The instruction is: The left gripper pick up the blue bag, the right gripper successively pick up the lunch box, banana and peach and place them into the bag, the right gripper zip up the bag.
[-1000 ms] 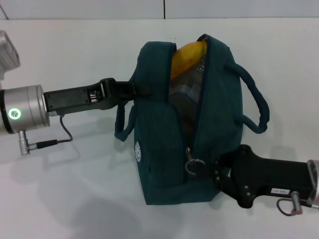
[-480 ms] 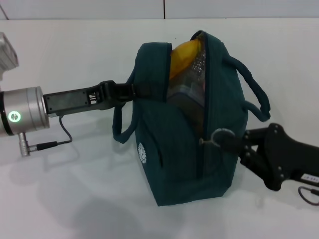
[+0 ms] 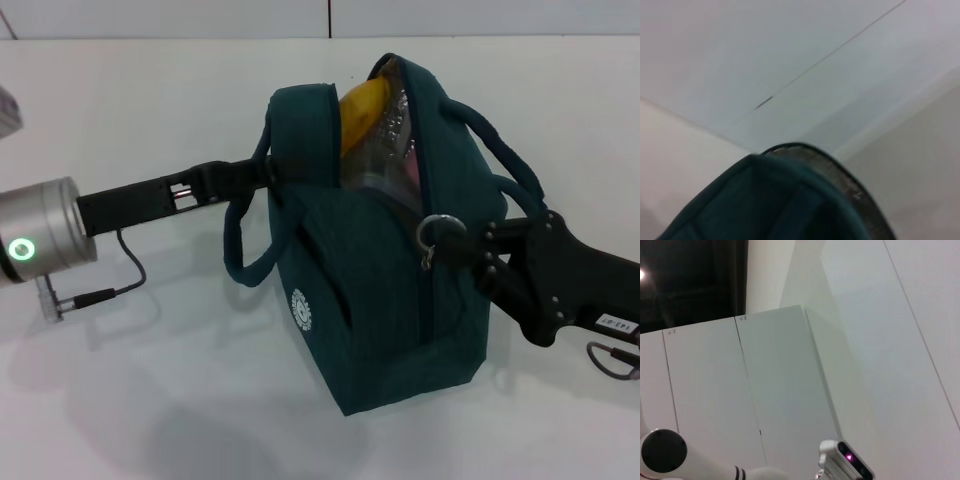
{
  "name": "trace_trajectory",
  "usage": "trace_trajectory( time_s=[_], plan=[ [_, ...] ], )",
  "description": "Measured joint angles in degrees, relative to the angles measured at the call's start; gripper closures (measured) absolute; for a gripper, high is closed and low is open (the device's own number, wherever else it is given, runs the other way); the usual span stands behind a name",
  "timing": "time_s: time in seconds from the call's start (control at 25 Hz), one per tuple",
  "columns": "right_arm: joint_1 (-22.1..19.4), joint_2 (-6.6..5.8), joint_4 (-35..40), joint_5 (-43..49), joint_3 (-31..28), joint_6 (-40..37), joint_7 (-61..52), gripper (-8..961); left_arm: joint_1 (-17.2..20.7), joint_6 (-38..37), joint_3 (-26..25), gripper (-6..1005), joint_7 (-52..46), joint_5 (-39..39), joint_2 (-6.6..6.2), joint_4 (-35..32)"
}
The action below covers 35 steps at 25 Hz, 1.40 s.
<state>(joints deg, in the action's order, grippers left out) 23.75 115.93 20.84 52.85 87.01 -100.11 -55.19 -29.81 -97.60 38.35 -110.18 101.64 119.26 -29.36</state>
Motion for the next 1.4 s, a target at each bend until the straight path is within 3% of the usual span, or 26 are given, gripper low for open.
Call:
trace_trajectory(
  time_s=[0.32,0.6,0.96,1.4],
  plan=[
    [0.0,0.00,-0.1,-0.4,-0.3,0.6,0.0,940,3.4,-6.5,-0.3,525,7.9,-5.8,0.00,0.0],
    [0.4,0.16,-0.1,-3.3,-0.1,0.7,-0.1,939,6.3,-12.9,-0.1,373,16.1,-6.5,-0.18,0.1],
    [6.7,0.26,-0.2,-6.1,3.4,5.2,-2.1,937,10.0,-14.1,0.7,123,24.0,-6.0,-0.03,0.7],
    [14.1,0.26,0.5,-6.4,4.5,12.0,-2.5,935,11.9,-8.0,-0.9,152,37.7,-7.4,0.33,4.6]
  ],
)
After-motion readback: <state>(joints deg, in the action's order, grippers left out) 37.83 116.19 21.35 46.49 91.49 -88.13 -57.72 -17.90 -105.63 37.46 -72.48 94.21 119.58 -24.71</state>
